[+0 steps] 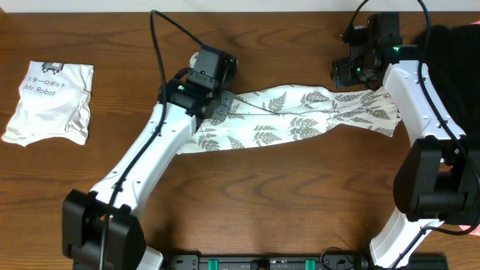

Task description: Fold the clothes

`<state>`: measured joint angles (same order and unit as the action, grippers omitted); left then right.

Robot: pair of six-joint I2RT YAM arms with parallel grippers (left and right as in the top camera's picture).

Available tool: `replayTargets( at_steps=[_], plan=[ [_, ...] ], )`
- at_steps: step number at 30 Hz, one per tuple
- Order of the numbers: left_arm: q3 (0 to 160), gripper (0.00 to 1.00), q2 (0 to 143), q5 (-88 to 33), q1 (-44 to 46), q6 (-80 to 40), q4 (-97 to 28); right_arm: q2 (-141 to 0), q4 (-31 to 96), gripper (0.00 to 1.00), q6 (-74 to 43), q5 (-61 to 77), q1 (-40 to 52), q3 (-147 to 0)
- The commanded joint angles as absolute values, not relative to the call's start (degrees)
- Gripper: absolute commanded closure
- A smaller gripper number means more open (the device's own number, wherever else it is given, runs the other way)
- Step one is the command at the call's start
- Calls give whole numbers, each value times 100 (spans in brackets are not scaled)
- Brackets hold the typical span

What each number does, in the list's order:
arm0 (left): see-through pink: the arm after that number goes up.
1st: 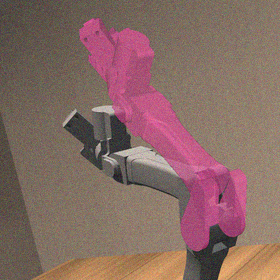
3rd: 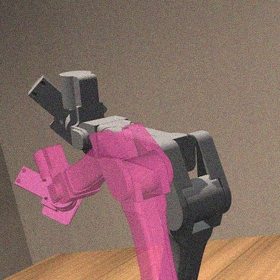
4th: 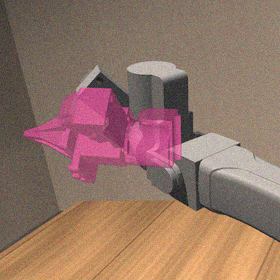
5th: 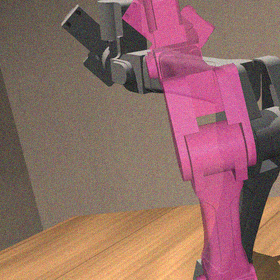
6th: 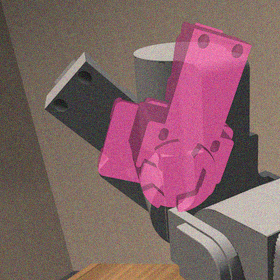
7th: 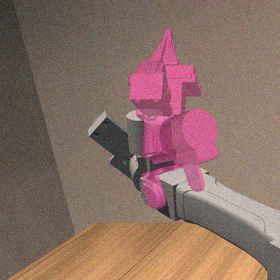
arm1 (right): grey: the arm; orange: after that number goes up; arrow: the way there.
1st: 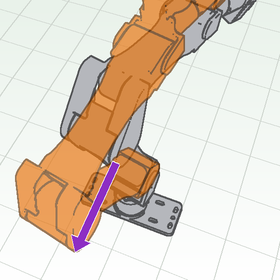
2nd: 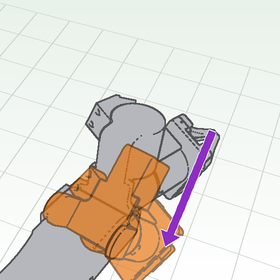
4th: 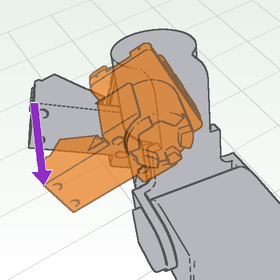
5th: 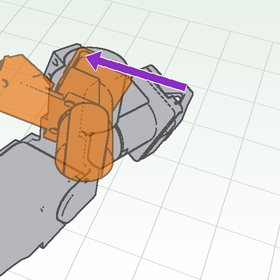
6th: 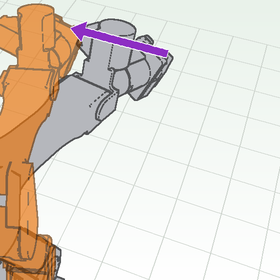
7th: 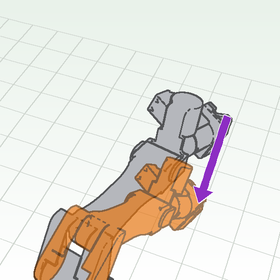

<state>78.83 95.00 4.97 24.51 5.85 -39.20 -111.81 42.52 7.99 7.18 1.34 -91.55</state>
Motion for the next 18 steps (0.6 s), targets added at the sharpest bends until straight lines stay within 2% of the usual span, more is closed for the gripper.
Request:
replayTargets(
  at_steps=[1,18],
  plan=[
    [7953,94,9771,582,2591,528,-3822,-11059,4296,30,823,685,91,-9255],
    [7953,94,10044,580,3350,532,-3505,-11063,4329,29,821,685,93,-9244]
  ],
)
